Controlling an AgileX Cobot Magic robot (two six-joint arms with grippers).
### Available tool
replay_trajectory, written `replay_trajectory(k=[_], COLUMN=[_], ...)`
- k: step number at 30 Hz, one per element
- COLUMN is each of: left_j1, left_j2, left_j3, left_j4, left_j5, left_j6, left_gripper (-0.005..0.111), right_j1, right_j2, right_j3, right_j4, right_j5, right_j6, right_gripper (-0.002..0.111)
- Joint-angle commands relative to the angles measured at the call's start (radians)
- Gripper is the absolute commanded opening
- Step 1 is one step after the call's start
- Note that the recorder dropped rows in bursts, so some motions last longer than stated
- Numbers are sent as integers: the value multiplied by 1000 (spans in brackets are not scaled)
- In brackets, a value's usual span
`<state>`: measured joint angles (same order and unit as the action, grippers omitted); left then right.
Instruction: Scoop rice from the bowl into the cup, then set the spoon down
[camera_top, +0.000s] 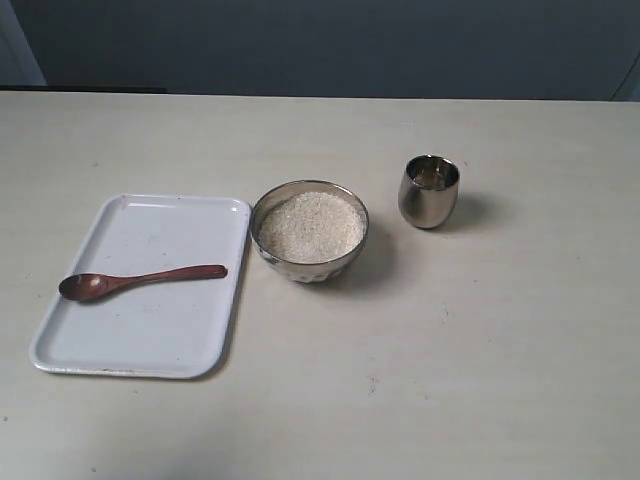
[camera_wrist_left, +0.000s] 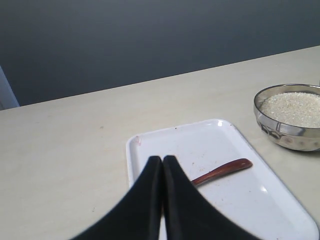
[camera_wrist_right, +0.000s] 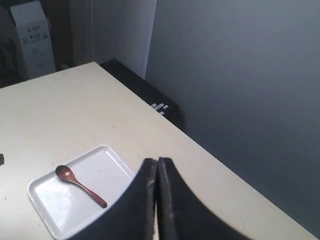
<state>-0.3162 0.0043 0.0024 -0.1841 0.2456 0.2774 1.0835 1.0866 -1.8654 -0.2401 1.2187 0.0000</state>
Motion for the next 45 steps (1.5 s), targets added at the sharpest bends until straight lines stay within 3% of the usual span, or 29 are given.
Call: replay_trajectory(k=[1, 5, 9, 13, 15, 21, 29, 34, 37, 45], left_j1=[-5, -5, -5, -5, -5, -5, -5, -5, -5, -5], left_j2=[-4, -4, -4, -4, -4, -4, -4, -4, -4, -4], left_j3=[-2, -2, -2, -2, -2, -2, -2, -2, -2, -2], left_j4=[-1, -1, -1, -1, -1, -1, -1, -1, -1, -1], left_j5=[-11, -11, -11, -11, -11, -11, -11, -11, -11, -11], left_j6=[-5, -5, -5, -5, -5, -5, -5, -5, -5, -5], left_gripper=[1, 1, 1, 1, 1, 1, 1, 1, 1, 1], right_j1=[-1, -1, -23, -222, -358, -724, -1051, -1128, -1130, -1130], right_j2=[-60, -84, -84, -109, -153, -383, -751, -893, -937, -960], right_j3=[-5, -5, 5, 126, 235, 739, 1533, 1865, 1865, 1865], right_j4=[11, 30, -69, -63, -40, 132, 190, 190, 190, 164], right_j5=[2, 2, 2, 0, -91, -490, -1037, -1471, -1305, -1248], right_j6=[15, 70, 68, 68, 68, 61, 57, 57, 57, 54], right_gripper=[0, 0, 0, 0, 0, 0, 0, 0, 0, 0])
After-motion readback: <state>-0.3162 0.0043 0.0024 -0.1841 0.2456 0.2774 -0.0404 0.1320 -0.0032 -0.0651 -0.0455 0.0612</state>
